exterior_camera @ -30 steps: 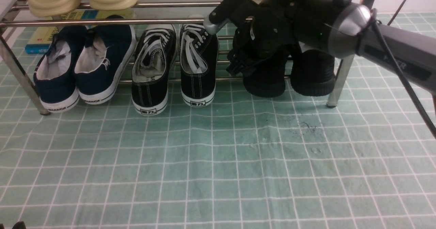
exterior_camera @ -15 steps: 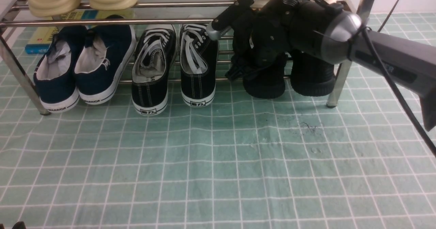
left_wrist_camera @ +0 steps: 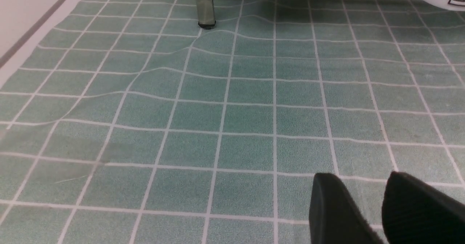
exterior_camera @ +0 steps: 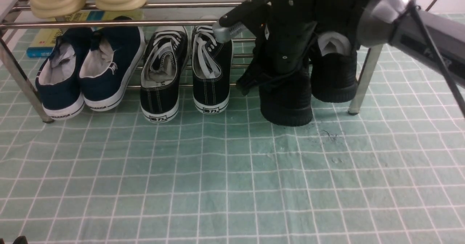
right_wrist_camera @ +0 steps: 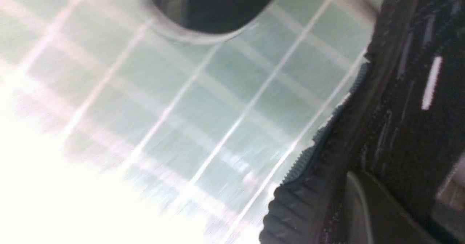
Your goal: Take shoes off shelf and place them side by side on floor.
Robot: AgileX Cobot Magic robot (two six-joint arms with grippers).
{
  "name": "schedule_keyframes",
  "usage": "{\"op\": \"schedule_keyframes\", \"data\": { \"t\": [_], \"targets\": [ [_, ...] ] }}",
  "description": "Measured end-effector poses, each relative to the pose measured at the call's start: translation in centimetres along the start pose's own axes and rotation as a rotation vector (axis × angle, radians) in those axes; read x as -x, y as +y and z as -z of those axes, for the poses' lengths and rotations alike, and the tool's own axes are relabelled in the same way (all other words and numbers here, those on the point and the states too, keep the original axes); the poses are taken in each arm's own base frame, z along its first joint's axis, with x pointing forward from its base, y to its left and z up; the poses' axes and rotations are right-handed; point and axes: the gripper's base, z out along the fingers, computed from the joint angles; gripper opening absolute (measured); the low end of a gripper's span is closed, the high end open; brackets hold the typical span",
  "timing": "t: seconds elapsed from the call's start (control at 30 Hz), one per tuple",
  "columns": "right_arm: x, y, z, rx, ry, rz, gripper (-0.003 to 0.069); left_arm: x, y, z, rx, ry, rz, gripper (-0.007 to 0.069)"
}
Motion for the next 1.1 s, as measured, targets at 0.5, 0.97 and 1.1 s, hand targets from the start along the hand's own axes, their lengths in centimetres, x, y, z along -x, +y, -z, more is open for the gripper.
{"op": "schedule_keyframes", "data": {
  "t": [0.5,0.97,1.1],
  "targets": [
    [-6.1,2.2,13.4,0.169,-0.132,-0.101,0.0004,0.0,0.0,0.0,0.0,-0.001,-0.001,0.0242],
    [-11.0,6.3,7.0,0.16,0.092,-0.151,0.0006,0.0,0.0,0.0,0.0,-0.001,-0.001,0.0242],
    [-9.7,6.5,4.4,0.126,0.039,-0.14,0.0007,0.0,0.0,0.0,0.0,-0.001,-0.001,0.0242]
  ]
}}
